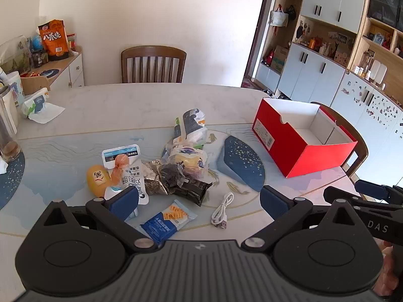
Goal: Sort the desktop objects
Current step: 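Move the right tool toward the white USB cable and the left tool toward the white pouch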
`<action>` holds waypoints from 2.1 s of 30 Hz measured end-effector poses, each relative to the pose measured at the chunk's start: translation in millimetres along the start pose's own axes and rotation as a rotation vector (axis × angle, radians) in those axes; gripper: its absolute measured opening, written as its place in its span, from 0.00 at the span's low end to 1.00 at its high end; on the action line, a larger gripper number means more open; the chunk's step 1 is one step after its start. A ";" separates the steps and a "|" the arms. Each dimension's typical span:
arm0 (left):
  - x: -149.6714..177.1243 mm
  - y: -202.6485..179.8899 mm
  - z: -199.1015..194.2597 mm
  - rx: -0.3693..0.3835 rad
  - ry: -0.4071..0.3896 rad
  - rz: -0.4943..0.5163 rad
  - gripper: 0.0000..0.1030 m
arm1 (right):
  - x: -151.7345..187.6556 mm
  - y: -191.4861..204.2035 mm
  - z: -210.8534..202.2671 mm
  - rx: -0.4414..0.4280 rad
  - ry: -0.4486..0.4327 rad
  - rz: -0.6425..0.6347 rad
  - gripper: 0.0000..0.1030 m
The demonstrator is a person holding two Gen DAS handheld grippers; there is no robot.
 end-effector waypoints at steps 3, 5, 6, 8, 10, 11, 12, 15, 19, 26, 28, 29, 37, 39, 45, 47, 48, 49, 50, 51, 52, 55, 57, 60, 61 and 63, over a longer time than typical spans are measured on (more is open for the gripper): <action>-1.0 5.4 3.9 0.006 0.000 -0.003 1.00 | 1.1 7.1 3.1 -0.023 0.005 0.004 0.76; -1.7 8.9 7.5 0.011 0.001 0.000 1.00 | 1.7 12.9 6.3 -0.040 0.010 0.001 0.76; -1.9 10.2 9.4 0.014 0.003 0.001 1.00 | 2.3 16.1 8.5 -0.050 0.014 0.000 0.76; -2.1 14.3 13.1 0.013 0.004 0.008 1.00 | 4.5 22.9 12.0 -0.071 0.025 -0.006 0.76; -2.9 19.2 16.7 0.009 0.003 0.008 1.00 | 8.1 31.3 17.6 -0.090 0.042 -0.021 0.76; -3.2 22.1 19.0 0.005 0.001 0.008 1.00 | 10.0 36.1 20.6 -0.103 0.051 -0.029 0.76; -3.2 25.7 21.6 0.001 0.002 0.008 1.00 | 11.7 40.5 23.1 -0.114 0.057 -0.035 0.76; -2.4 37.9 30.4 -0.017 0.009 0.004 1.00 | 15.7 51.5 28.7 -0.133 0.063 -0.054 0.76; -0.8 54.7 42.6 -0.043 0.017 0.013 1.00 | 19.2 62.3 38.9 -0.133 0.062 -0.065 0.76; -2.0 82.1 67.5 -0.092 0.013 0.068 1.00 | 27.9 71.2 60.7 -0.090 0.084 -0.064 0.76; -2.2 91.5 76.0 -0.103 0.017 0.062 1.00 | 29.4 72.9 67.2 -0.068 0.086 -0.064 0.76; -1.5 94.7 79.6 -0.107 0.019 0.062 1.00 | 30.7 73.4 70.5 -0.056 0.089 -0.061 0.76; 8.9 108.7 108.0 -0.116 0.035 0.100 1.00 | 51.8 80.1 98.5 0.007 0.132 -0.067 0.76; 11.0 108.7 114.9 -0.110 0.035 0.116 1.00 | 56.6 84.8 104.1 0.012 0.139 -0.080 0.75; 14.7 114.0 136.0 -0.098 0.049 0.138 1.00 | 67.3 94.8 120.3 0.033 0.173 -0.102 0.75; 15.9 117.3 141.1 -0.090 0.056 0.125 1.00 | 71.1 95.9 125.5 0.041 0.184 -0.112 0.74; 16.7 118.8 143.8 -0.091 0.061 0.119 1.00 | 73.1 95.9 128.1 0.048 0.191 -0.113 0.74; 17.4 120.3 147.0 -0.092 0.068 0.114 1.00 | 74.9 95.4 130.4 0.054 0.198 -0.111 0.74; 17.8 121.4 149.7 -0.093 0.073 0.110 1.00 | 76.5 95.3 132.9 0.057 0.206 -0.104 0.74; 18.3 121.9 152.3 -0.094 0.078 0.107 1.00 | 77.9 95.7 135.2 0.061 0.213 -0.098 0.74; 19.0 122.8 154.4 -0.096 0.082 0.106 1.00 | 78.9 96.4 137.0 0.063 0.216 -0.097 0.74; 22.1 125.7 160.1 -0.102 0.093 0.100 1.00 | 81.8 99.5 141.9 0.065 0.227 -0.099 0.74; 23.1 127.2 162.4 -0.104 0.093 0.102 0.99 | 83.7 101.1 145.1 0.067 0.236 -0.096 0.74; 23.4 129.0 164.3 -0.103 0.090 0.100 0.98 | 85.9 102.7 148.9 0.070 0.248 -0.096 0.73; 23.3 129.4 164.6 -0.103 0.089 0.099 0.97 | 86.4 103.2 149.7 0.071 0.253 -0.096 0.73; 23.4 129.8 165.5 -0.100 0.090 0.098 0.97 | 88.0 103.0 151.4 0.072 0.264 -0.095 0.69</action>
Point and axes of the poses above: each gripper's, at about its wrist camera, not at the fingertips, and z roughly the way its jaws point, y to its left, x to its underside, the point moved 6 cm from there along z, roughly the way its jaws point, and after that the axes turned 15 degrees about -y, right-handed, at the moved point
